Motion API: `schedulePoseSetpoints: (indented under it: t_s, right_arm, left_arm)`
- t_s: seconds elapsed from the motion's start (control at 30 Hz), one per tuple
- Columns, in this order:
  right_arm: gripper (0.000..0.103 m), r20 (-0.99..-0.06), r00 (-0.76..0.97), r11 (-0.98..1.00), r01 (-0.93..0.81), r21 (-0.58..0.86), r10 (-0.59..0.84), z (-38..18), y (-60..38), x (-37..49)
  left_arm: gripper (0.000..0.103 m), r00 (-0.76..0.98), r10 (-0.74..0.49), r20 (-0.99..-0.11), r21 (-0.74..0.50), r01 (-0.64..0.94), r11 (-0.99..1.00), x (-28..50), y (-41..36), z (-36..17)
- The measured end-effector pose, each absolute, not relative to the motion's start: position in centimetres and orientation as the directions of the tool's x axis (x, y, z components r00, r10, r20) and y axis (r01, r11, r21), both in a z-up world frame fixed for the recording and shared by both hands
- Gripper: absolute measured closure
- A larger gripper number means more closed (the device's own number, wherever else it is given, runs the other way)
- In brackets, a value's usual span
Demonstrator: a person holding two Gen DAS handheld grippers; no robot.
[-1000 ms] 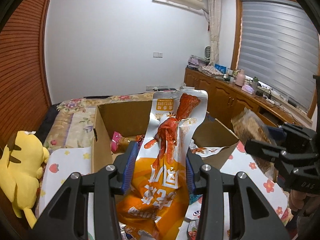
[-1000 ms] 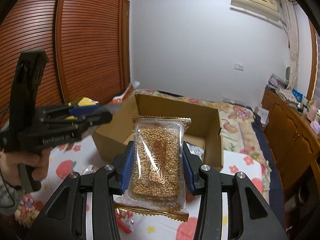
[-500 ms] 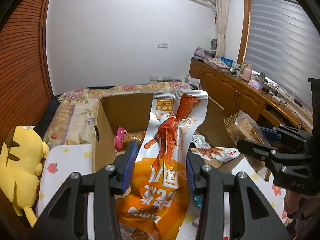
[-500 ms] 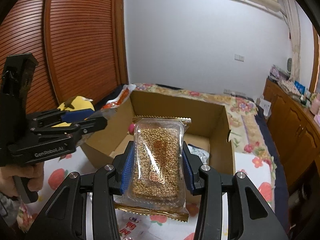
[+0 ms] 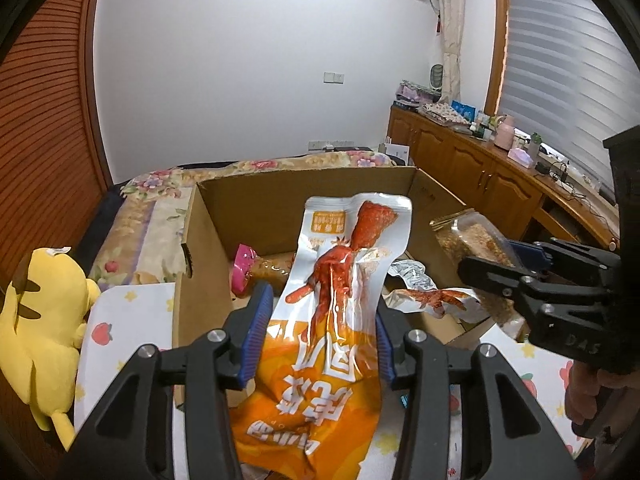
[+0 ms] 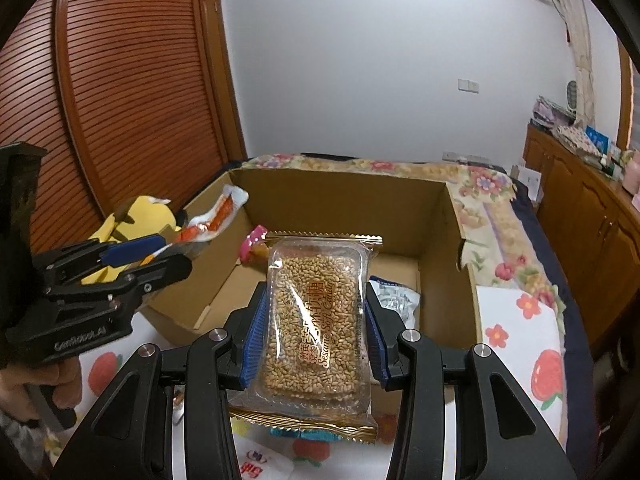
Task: Organize snacks
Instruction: 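Carry the chicken-feet pack and sesame bar over the box and release both, then move both tools back from the box toward the remaining snacks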
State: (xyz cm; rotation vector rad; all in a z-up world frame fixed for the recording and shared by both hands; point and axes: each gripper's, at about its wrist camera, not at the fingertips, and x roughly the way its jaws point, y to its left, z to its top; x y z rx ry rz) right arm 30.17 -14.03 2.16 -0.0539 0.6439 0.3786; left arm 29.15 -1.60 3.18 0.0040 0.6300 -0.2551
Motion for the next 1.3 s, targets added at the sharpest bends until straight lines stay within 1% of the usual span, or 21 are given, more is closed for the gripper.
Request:
schedulePoseSetpoints:
  t_s: [0.3, 0.5, 0.6, 0.63, 0.67, 0.8, 0.87, 0.93, 1.0, 1.1, 1.13, 1.23, 1.3]
  right_arm:
    - [0.059, -0.610, 0.731, 0.933, -0.357, 0.041, 0.307, 1.1, -12.9, 31.1]
    - [0.058, -0.611, 0.731, 0.937, -0.345, 0.054, 0.304, 0.8, -12.4, 31.7]
    - [0.055, -0.627, 0.710, 0.936, -0.338, 0.095, 0.320, 0.5, -12.5, 32.3]
    - [0.054, -0.631, 0.703, 0.935, -0.337, 0.110, 0.328, 0.4, -12.6, 32.4]
    - [0.053, -0.630, 0.700, 0.933, -0.341, 0.116, 0.334, 0.5, -12.6, 32.5]
    - [0.052, -0.622, 0.710, 0.934, -0.341, 0.106, 0.330, 0.6, -12.7, 32.3]
    - [0.051, -0.625, 0.709, 0.935, -0.337, 0.106, 0.327, 0.5, -12.7, 32.3]
    - [0.047, -0.617, 0.714, 0.934, -0.343, 0.103, 0.331, 0.7, -12.7, 32.0]
    - [0.047, -0.608, 0.720, 0.932, -0.348, 0.098, 0.333, 1.0, -12.6, 31.6]
    - [0.047, -0.595, 0.725, 0.929, -0.356, 0.106, 0.346, 1.5, -12.7, 30.9]
    - [0.047, -0.589, 0.728, 0.926, -0.361, 0.108, 0.353, 1.8, -12.8, 30.5]
    - [0.046, -0.567, 0.738, 0.922, -0.372, 0.111, 0.366, 2.4, -13.0, 29.3]
    - [0.046, -0.554, 0.746, 0.921, -0.373, 0.112, 0.370, 2.9, -13.2, 28.4]
  left_arm:
    - [0.055, 0.777, -0.231, -0.586, -0.067, 0.237, 0.969, 29.5, -2.3, 3.1]
    - [0.054, 0.774, -0.232, -0.590, -0.072, 0.235, 0.969, 29.7, -2.5, 2.8]
    - [0.051, 0.779, -0.226, -0.585, -0.064, 0.233, 0.970, 29.7, -2.7, 3.0]
    - [0.046, 0.784, -0.229, -0.578, -0.065, 0.235, 0.970, 29.6, -2.7, 3.1]
    - [0.044, 0.789, -0.232, -0.569, -0.066, 0.238, 0.969, 29.4, -2.7, 3.3]
    - [0.044, 0.808, -0.228, -0.543, -0.054, 0.237, 0.970, 28.8, -2.7, 4.0]
    - [0.044, 0.813, -0.226, -0.536, -0.055, 0.233, 0.971, 28.6, -2.6, 4.3]
    - [0.044, 0.817, -0.229, -0.530, -0.062, 0.233, 0.971, 28.4, -2.5, 4.5]
    - [0.044, 0.821, -0.227, -0.524, -0.056, 0.232, 0.971, 28.0, -2.4, 4.7]
    - [0.041, 0.836, -0.201, -0.511, -0.027, 0.218, 0.976, 27.2, -2.2, 5.0]
    - [0.038, 0.839, -0.199, -0.507, -0.017, 0.221, 0.975, 26.8, -2.0, 5.1]
    - [0.026, 0.852, -0.195, -0.485, -0.010, 0.218, 0.976, 25.7, -1.6, 5.5]
    - [0.026, 0.861, -0.200, -0.467, -0.020, 0.216, 0.976, 25.0, -1.1, 5.9]
